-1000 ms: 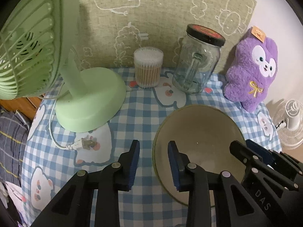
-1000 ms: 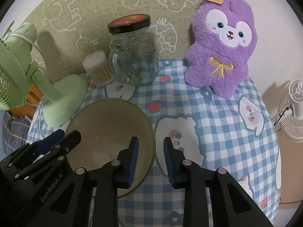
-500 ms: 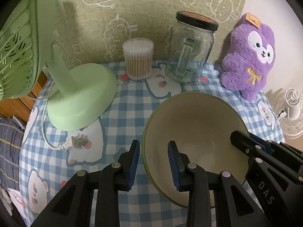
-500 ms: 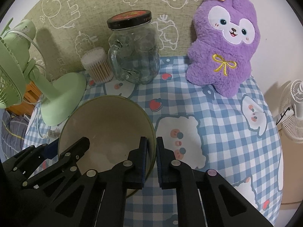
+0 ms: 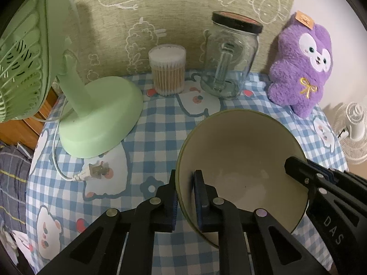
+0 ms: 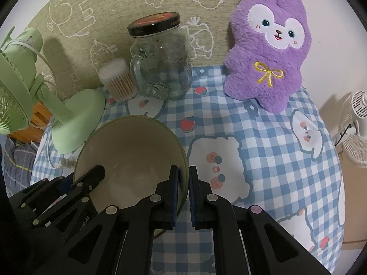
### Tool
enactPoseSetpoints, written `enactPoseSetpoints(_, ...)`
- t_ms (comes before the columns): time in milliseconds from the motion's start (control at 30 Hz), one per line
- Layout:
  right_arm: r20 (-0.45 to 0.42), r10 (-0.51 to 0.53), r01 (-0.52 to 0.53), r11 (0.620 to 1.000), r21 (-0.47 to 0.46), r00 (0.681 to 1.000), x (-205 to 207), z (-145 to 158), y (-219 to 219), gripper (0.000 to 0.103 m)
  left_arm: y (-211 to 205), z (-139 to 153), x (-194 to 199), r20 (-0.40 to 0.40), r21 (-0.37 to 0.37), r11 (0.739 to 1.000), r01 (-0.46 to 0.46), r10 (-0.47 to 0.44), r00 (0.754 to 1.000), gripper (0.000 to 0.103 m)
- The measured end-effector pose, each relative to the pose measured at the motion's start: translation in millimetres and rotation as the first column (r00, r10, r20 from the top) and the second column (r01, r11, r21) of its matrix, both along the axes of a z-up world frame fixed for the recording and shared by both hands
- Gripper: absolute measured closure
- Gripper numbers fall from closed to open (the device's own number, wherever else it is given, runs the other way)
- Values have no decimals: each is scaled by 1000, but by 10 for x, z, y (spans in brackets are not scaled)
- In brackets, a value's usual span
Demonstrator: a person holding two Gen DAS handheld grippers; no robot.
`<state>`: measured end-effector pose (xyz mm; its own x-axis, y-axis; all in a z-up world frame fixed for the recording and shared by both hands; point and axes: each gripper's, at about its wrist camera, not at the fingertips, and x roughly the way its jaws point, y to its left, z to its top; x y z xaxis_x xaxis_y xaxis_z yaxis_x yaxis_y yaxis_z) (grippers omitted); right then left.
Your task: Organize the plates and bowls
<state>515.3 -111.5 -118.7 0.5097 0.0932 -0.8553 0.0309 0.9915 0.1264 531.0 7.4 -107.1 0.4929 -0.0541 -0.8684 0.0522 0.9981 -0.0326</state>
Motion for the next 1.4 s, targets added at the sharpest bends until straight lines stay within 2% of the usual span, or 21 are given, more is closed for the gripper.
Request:
enactPoseSetpoints(133, 0, 3, -3, 1000, -15, 1000, -68, 16, -12, 92, 11, 3, -63, -13, -30, 1000, 4, -5, 1000, 94)
enactPoseSetpoints(667, 13, -9, 9, 999, -33, 1000, -489, 128, -34, 92, -99, 121, -479, 1, -30, 999, 33, -33, 999, 94)
enactPoseSetpoints(767, 19, -9, 10, 999, -38, 1000, -571, 196, -36, 92, -96, 195, -560, 0, -51, 998, 33, -33, 999, 94)
enactPoseSetpoints(1100, 60, 5, -3, 999, -41, 998, -897, 555, 3, 92, -99, 598, -869, 85, -27, 999, 30, -28, 996, 94)
enactPoseSetpoints(1400, 95, 46, -42, 998, -43, 994, -1225, 919, 99, 92, -43, 964, -1239, 139, -18, 1000, -23, 25, 990, 94)
